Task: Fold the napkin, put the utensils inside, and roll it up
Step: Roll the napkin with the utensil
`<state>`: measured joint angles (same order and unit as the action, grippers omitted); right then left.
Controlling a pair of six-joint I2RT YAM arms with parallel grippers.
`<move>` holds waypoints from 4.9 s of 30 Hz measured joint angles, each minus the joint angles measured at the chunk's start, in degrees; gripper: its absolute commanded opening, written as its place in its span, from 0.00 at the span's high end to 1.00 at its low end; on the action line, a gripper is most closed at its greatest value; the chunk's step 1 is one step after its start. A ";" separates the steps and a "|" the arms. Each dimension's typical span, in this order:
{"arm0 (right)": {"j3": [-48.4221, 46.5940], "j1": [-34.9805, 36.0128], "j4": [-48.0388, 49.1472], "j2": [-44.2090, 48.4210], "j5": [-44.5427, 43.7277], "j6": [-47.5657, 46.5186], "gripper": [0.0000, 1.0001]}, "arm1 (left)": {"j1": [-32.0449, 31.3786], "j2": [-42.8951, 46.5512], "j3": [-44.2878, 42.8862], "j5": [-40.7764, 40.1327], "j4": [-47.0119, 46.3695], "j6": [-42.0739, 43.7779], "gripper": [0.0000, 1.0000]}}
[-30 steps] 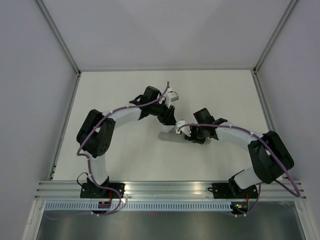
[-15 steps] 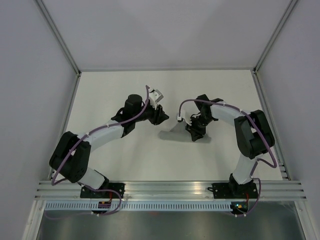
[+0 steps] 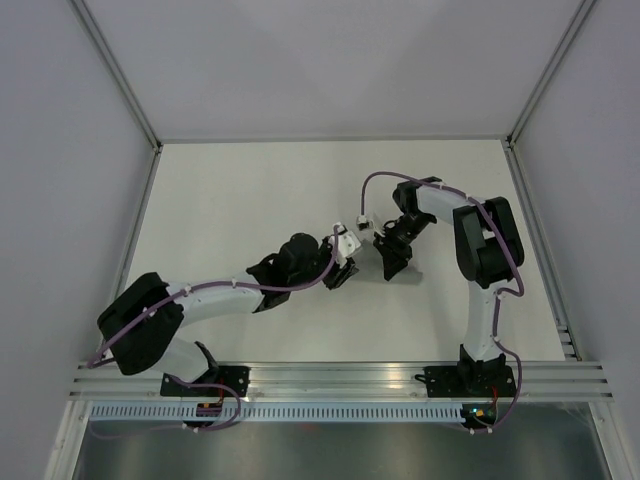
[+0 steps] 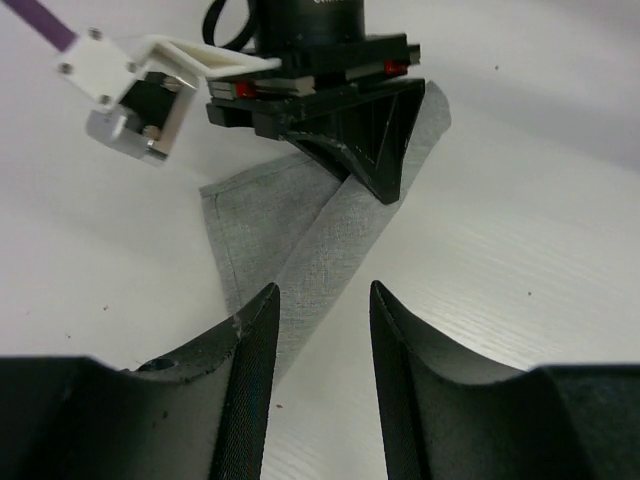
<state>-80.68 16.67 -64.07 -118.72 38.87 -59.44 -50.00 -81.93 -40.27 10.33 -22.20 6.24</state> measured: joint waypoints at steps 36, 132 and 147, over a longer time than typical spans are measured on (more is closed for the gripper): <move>-6.03 -2.27 -7.63 -6.67 4.22 -0.42 0.81 | -11.50 -29.14 -15.28 -15.93 -1.03 25.05 0.63; 52.83 14.58 63.14 44.13 -30.36 10.05 0.76 | 8.17 -51.95 -57.75 44.17 50.38 7.23 0.58; 51.15 14.62 61.37 42.82 -29.83 9.70 0.77 | 8.55 -47.52 -54.27 38.01 50.14 6.73 0.50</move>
<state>-29.54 31.29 -2.70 -75.90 9.04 -49.74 -41.45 -129.45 -94.54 48.34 27.94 12.97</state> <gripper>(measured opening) 0.356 0.493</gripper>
